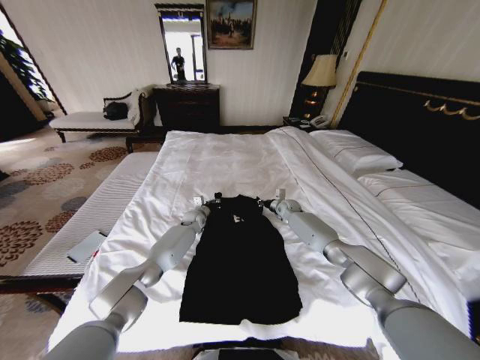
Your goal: Fold the clothes on the bed.
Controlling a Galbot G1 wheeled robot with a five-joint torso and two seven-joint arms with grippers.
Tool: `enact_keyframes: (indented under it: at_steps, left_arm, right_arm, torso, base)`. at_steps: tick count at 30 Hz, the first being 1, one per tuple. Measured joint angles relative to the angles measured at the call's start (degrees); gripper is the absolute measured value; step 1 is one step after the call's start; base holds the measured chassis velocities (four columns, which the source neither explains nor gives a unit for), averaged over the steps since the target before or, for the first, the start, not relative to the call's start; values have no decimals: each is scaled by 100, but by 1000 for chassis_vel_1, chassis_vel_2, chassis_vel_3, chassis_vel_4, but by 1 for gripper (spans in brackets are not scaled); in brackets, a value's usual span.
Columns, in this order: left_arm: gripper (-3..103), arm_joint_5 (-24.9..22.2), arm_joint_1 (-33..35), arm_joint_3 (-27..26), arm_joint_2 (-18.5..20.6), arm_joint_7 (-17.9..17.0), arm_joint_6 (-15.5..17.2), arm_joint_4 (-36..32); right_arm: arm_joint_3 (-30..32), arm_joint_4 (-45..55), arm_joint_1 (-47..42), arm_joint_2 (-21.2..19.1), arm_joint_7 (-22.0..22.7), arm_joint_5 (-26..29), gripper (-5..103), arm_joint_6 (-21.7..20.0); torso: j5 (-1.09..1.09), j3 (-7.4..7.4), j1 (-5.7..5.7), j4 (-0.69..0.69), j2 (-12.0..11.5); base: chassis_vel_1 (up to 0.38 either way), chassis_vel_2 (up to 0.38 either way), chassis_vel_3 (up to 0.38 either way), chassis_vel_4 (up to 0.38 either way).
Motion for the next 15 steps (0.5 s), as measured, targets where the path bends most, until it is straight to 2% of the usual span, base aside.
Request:
enact_keyframes:
  at_steps: [9, 12, 13, 15]
  left_arm:
    - [2, -291, -296, 10, 262, 0, 46, -271]
    - [2, -392, -434, 6, 303, 1, 50, -273]
    - [2, -457, -527, 7, 334, 1, 53, -272]
    - [2, -539, -678, 54, 387, 0, 55, -233]
  right_arm:
    - [49, 332, 285, -277, 260, 350, 1, 105]
    - [44, 361, 364, -384, 226, 265, 1, 289]
    - [21, 379, 393, -487, 130, 119, 1, 483]
    - [-6, 464, 410, -655, 57, 67, 1, 646]
  torso:
    - [-1, 0, 0, -1, 0]
    - [0, 0, 0, 1, 0]
    - [-1, 0, 0, 1, 0]
    - [0, 0, 0, -3, 0]
  base:
    - [0, 0, 0, 0]
    - [0, 0, 0, 0]
    - [0, 0, 0, 0]
    - [0, 0, 0, 0]
